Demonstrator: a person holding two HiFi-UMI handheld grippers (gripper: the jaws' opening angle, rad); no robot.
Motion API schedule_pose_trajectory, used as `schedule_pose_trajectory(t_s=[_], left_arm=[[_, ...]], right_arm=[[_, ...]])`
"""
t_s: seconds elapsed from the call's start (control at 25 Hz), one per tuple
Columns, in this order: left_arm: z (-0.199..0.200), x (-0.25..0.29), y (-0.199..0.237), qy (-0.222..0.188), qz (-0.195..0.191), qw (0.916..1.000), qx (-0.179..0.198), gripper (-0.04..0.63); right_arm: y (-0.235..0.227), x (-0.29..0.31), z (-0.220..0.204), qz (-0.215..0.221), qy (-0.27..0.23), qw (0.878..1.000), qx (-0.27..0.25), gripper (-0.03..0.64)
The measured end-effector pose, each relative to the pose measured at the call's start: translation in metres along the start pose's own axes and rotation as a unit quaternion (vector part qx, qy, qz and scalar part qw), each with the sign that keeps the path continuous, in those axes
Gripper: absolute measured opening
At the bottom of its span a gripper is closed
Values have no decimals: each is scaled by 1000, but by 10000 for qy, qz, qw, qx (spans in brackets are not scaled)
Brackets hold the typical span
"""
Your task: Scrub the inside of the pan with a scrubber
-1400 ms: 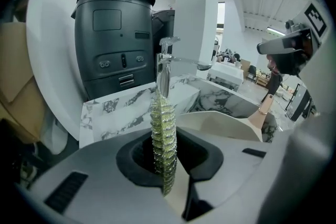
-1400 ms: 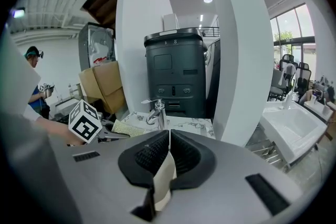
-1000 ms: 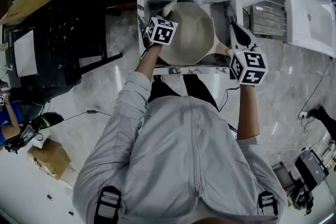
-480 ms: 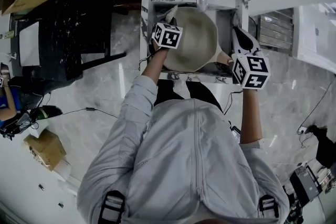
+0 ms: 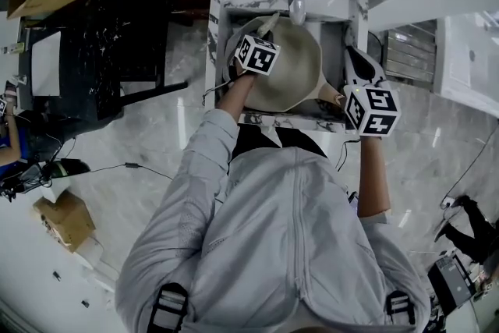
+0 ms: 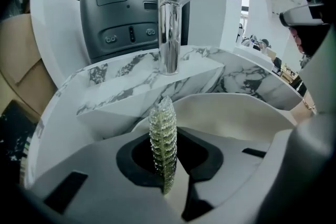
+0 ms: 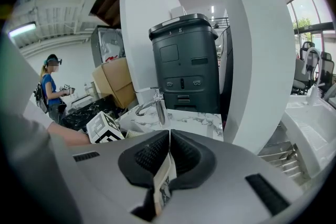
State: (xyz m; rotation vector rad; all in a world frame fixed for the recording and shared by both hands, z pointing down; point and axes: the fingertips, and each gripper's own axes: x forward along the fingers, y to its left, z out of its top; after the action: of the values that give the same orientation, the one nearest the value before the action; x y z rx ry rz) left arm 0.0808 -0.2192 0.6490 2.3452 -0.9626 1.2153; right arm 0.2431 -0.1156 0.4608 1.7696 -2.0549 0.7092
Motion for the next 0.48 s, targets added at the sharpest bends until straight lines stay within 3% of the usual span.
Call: schedule_pose_trajectory(t_s=[0.2,0.48], left_arm=[[12,10,-31,-84,-286,9983,503,71],[14,18,-54,-70,-443,9973,579,69]], right_arm=[[-8,-1,-3,18,18,10000,-25,37],[-19,-5,-8,-28,45,10000,33,36]])
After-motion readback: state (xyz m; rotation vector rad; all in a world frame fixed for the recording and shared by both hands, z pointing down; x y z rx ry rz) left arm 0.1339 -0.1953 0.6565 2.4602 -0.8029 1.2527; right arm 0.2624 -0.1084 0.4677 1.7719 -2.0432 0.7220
